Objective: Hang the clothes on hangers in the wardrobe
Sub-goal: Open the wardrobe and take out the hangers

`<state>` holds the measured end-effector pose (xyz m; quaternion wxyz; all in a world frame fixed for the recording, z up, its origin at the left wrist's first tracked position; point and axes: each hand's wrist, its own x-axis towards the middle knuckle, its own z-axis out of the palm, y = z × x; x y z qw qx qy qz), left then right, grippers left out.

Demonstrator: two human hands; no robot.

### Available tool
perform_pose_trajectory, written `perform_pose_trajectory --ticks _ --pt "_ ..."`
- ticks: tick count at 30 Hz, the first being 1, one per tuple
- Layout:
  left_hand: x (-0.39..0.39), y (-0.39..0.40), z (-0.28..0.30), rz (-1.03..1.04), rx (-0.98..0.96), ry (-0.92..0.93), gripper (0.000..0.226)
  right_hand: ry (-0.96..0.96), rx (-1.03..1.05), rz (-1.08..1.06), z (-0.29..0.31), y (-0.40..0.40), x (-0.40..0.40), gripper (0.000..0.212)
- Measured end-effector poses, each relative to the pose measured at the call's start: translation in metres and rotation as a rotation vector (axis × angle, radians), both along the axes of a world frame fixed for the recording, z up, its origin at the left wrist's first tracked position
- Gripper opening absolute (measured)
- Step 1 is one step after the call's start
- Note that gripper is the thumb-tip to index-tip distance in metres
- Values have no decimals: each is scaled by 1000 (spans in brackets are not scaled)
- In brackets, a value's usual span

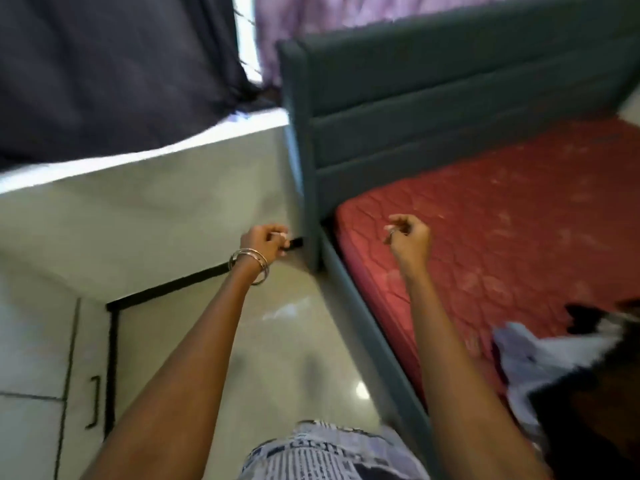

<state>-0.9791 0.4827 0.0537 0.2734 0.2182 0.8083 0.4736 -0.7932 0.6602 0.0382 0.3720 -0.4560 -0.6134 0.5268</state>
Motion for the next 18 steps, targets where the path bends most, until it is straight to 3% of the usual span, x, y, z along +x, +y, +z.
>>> perform_pose_trajectory --ticks 10,18 --pt "-151 -278 117 745 266 312 23 35 148 913 96 -200 -265 16" --pt "-208 -454 209 1247 335 669 21 143 139 1438 154 -374 -440 33"
